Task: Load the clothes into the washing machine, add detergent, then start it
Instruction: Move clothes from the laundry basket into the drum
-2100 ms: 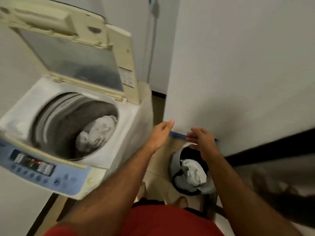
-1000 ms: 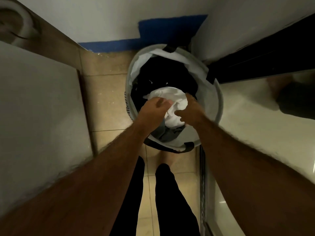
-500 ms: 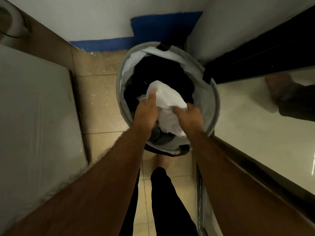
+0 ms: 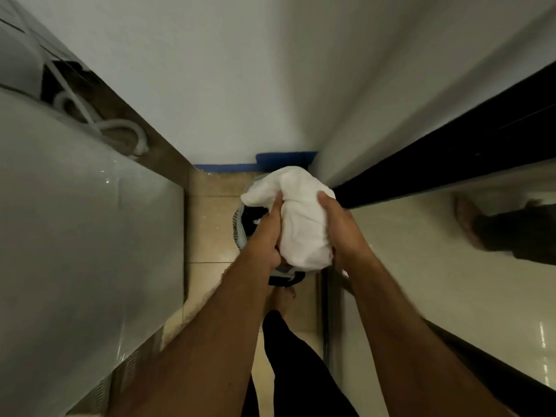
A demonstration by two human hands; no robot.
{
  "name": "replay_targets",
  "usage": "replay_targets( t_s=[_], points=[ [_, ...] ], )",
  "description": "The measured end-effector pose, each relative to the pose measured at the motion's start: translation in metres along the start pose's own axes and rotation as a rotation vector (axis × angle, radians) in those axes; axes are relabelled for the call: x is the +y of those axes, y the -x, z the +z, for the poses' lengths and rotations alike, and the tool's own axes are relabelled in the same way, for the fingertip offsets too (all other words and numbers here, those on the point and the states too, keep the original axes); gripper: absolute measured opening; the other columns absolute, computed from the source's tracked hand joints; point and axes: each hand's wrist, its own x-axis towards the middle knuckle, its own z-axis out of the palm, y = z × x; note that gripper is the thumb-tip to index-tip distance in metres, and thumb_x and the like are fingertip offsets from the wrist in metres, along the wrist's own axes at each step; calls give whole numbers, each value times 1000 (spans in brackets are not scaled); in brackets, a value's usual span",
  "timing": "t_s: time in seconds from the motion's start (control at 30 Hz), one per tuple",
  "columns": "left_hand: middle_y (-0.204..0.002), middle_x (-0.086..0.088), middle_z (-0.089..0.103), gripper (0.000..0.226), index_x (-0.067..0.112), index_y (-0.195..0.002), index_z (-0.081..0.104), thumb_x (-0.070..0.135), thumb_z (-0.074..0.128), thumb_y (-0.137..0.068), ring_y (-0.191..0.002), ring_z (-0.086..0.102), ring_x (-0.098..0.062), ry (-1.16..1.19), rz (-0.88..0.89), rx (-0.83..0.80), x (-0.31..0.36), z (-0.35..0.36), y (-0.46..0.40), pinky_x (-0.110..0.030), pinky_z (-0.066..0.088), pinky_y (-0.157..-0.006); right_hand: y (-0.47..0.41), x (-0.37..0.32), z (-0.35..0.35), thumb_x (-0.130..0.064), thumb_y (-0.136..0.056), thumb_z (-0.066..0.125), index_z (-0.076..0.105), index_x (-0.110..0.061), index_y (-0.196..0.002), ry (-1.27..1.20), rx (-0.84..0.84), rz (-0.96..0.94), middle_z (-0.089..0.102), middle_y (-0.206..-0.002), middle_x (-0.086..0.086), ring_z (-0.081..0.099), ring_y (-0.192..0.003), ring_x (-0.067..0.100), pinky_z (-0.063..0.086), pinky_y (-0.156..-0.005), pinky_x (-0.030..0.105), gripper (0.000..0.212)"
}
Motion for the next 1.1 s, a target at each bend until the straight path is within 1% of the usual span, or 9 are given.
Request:
replay_targets(
  t_s=[0.03,0.13,0.17,0.33,0.43,0.6,0.83,1.0,1.1],
  points=[
    [-96,-2,70,63,13,-96,70,68,43,-86,-97,64,-23,44,-6,136,15,0,17,-40,46,-93,20,-18,-1,-69,-65,62,64,-16,-123,32,-4,-41,70,-115,8,67,-104,27,51,-99,48,78],
    [-121,-9,63,55,12,-123,58,55,45,-92,-121,56,-32,225,-229,-422,50,-28,62,-47,44,-103,76,-58,-3,-61,-79,65,67,-19,-101,108,28,-207,72,-102,4,69,-98,24,56,-92,43,48],
    [-125,-11,62,54,14,-128,55,53,48,-92,-119,57,-33,133,-296,-362,64,-34,73,-49,45,-102,92,-66,-4,-61,-80,65,66,-21,-98,122,45,-268,72,-101,1,69,-97,22,56,-90,42,43],
    [-111,-15,71,56,18,-115,67,60,53,-82,-102,67,-35,343,-228,-498,98,-56,116,-54,50,-94,154,-92,-5,-78,-69,64,56,-19,-124,147,-148,-245,67,-122,3,69,-103,22,56,-92,42,81],
    [-102,-17,72,59,16,-113,66,65,49,-85,-97,68,-36,377,-170,-469,105,-77,129,-52,54,-87,179,-94,-1,-74,-63,72,61,-15,-128,10,-458,-113,71,-120,12,69,-108,31,53,-97,47,89],
    [-90,-6,76,48,21,-113,64,58,42,-93,-78,72,-24,185,26,-402,123,-127,144,-32,57,-56,204,-106,27,-61,-64,77,65,-13,-122,107,-464,-306,74,-112,10,71,-102,29,56,-91,45,76],
    [-151,-1,33,70,31,-151,9,38,49,-94,-127,46,-23,216,423,-18,149,-216,149,-50,43,-104,240,-123,92,-48,-69,73,60,-18,-116,217,-440,-519,68,-114,5,68,-102,25,56,-86,43,58],
    [-149,3,40,78,26,-149,27,67,42,-85,-132,44,-13,257,596,-211,171,-276,161,-43,37,-110,264,-130,152,-27,-88,66,61,-24,-104,210,-525,-609,67,-109,4,65,-100,23,54,-83,36,16],
    [-145,5,45,84,31,-148,26,64,57,-77,-126,51,-18,221,594,-313,175,-317,166,-46,52,-93,284,-130,195,-31,-89,66,63,-19,-110,202,-553,-641,69,-107,4,66,-99,23,54,-77,34,24]
  ],
)
